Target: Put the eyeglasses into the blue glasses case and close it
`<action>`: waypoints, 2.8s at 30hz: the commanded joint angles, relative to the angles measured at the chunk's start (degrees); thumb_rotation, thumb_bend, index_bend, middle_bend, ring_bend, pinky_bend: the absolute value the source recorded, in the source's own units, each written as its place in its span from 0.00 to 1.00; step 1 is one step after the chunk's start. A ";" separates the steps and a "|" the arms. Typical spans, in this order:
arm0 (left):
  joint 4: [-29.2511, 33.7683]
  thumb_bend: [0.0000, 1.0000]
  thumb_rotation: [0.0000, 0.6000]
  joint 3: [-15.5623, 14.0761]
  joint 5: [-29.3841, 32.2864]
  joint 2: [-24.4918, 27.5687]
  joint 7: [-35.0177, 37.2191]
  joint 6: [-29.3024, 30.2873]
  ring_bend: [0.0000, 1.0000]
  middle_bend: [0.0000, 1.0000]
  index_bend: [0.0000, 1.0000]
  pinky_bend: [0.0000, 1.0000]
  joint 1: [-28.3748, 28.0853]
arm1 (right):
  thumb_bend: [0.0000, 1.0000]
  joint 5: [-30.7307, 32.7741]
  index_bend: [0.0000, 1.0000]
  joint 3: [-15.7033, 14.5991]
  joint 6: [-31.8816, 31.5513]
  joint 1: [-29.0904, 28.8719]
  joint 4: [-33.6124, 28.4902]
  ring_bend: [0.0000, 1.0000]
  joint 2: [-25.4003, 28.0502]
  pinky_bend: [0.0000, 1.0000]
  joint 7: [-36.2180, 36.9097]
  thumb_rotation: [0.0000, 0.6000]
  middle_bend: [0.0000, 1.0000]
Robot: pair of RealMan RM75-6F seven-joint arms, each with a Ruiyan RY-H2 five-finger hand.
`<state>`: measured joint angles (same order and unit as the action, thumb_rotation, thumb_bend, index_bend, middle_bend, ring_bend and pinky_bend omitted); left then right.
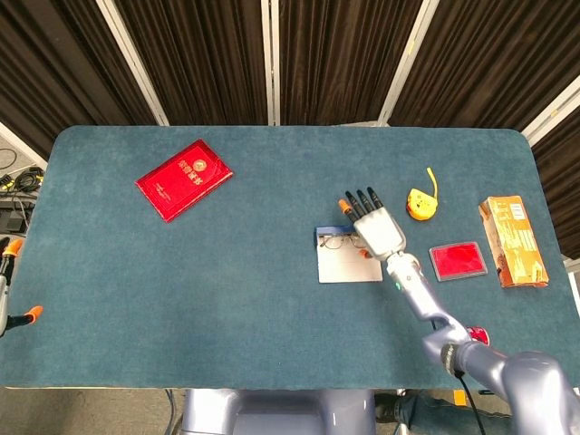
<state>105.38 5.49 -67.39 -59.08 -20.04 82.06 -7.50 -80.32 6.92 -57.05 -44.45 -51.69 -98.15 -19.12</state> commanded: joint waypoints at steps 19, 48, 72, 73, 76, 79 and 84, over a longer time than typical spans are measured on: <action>0.84 0.00 1.00 -0.77 -2.66 0.96 1.99 0.80 0.00 0.00 0.00 0.00 0.79 | 0.00 -1.26 0.00 -4.37 -2.42 5.49 -18.24 0.00 5.42 0.00 -12.62 1.00 0.00; 0.35 0.00 1.00 -0.41 -1.48 0.49 1.17 0.18 0.00 0.00 0.00 0.00 0.40 | 0.00 -0.98 0.00 -3.27 -0.61 4.89 -11.87 0.00 2.16 0.00 -11.09 1.00 0.00; 0.19 0.00 1.00 -0.33 -1.01 0.38 1.02 -0.22 0.00 0.00 0.00 0.00 0.21 | 0.26 -2.18 0.19 -3.43 -0.20 4.51 -8.53 0.00 0.85 0.00 -9.42 1.00 0.00; 0.19 0.00 1.00 -0.33 -1.00 0.38 1.03 -0.22 0.00 0.00 0.00 0.00 0.20 | 0.27 -2.23 0.19 -3.39 -0.27 4.51 -8.57 0.00 0.89 0.00 -9.37 1.00 0.00; 0.21 0.00 1.00 -0.32 -1.01 0.39 1.04 -0.18 0.00 0.00 0.00 0.00 0.22 | 0.28 -2.27 0.20 -3.19 -0.45 4.49 -8.72 0.00 1.03 0.00 -9.22 1.00 0.00; 0.20 0.00 1.00 -0.32 -1.03 0.42 1.11 -0.16 0.00 0.00 0.00 0.00 0.22 | 0.28 -2.33 0.20 -2.99 -0.61 4.41 -8.83 0.00 1.17 0.00 -9.23 1.00 0.00; 0.17 0.00 1.00 -0.31 -1.02 0.43 1.15 -0.16 0.00 0.00 0.00 0.00 0.22 | 0.28 -2.33 0.20 -2.71 -0.77 4.33 -8.95 0.00 1.28 0.00 -9.12 1.00 0.00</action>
<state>105.55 5.17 -68.41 -58.64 -18.89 81.90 -7.27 -82.65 4.21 -57.82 -40.11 -60.65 -96.87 -28.25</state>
